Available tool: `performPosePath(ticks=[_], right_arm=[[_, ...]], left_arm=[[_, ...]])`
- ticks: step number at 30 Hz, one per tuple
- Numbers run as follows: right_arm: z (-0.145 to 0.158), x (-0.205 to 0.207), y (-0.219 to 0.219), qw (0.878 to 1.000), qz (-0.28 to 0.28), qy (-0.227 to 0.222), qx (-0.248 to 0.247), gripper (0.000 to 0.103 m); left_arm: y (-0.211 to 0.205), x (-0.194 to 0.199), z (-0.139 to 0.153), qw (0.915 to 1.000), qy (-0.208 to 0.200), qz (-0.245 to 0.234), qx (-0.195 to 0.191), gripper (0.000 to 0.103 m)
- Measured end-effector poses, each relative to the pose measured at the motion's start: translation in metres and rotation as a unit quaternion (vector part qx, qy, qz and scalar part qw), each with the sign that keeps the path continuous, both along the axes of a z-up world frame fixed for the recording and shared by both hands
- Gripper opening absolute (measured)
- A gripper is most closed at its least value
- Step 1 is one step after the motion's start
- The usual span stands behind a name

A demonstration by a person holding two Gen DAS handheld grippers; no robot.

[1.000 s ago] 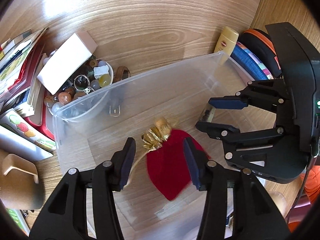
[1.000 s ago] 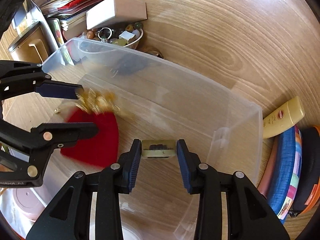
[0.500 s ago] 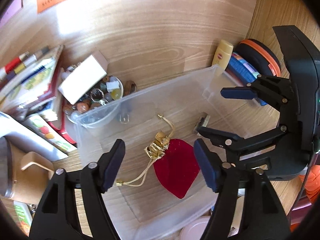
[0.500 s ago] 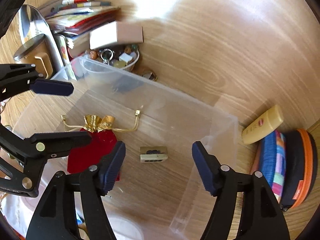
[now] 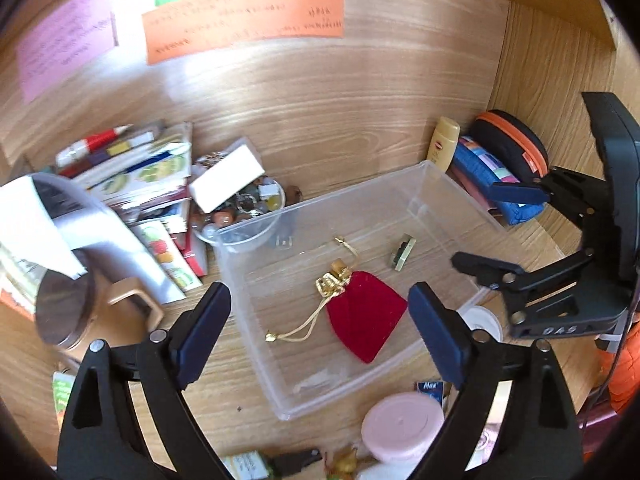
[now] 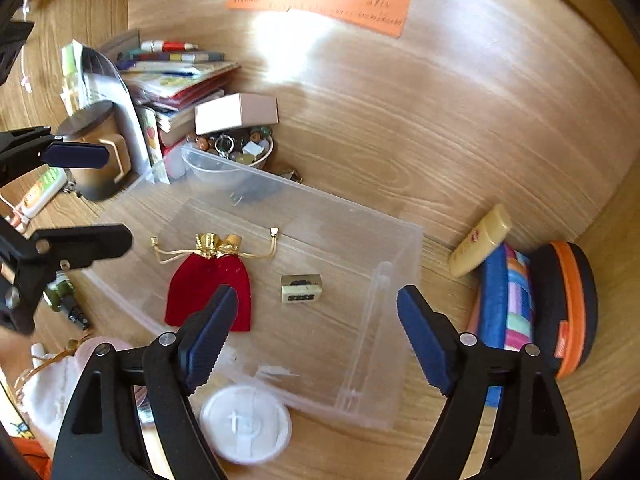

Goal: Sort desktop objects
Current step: 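Withdraw both tools from the clear box toward the remaining items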

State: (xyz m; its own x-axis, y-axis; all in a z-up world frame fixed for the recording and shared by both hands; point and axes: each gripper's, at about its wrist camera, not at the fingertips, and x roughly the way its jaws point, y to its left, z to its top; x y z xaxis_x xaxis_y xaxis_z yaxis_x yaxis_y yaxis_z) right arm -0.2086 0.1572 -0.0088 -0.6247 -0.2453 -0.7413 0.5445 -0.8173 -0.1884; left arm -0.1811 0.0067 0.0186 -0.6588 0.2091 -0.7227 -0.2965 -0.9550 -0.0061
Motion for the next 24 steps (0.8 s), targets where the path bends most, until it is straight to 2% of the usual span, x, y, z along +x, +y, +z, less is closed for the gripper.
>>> performPosePath(ticks=[3, 9, 14, 17, 24], right_arm=[[0.010, 0.018, 0.010, 1.000, -0.003, 0.009, -0.020, 0.082], [0.027, 0.051, 0.024, 0.998, -0.007, 0.046, -0.042, 0.093], [0.028, 0.076, 0.027, 0.996, 0.005, 0.070, -0.051, 0.093], [0.021, 0.087, 0.029, 0.996, 0.000, 0.069, -0.056, 0.093], [-0.009, 0.104, 0.035, 0.997, -0.004, 0.029, -0.068, 0.093]], left_arm=[[-0.010, 0.014, 0.006, 0.9999, 0.009, 0.008, -0.001, 0.092], [-0.032, 0.041, 0.007, 0.9994, 0.019, 0.030, -0.003, 0.095], [-0.051, 0.059, -0.005, 0.9988, 0.010, 0.048, -0.005, 0.096], [-0.061, 0.066, -0.016, 0.9983, -0.004, 0.059, -0.002, 0.096], [-0.075, 0.084, -0.041, 0.9965, -0.023, 0.080, 0.006, 0.096]])
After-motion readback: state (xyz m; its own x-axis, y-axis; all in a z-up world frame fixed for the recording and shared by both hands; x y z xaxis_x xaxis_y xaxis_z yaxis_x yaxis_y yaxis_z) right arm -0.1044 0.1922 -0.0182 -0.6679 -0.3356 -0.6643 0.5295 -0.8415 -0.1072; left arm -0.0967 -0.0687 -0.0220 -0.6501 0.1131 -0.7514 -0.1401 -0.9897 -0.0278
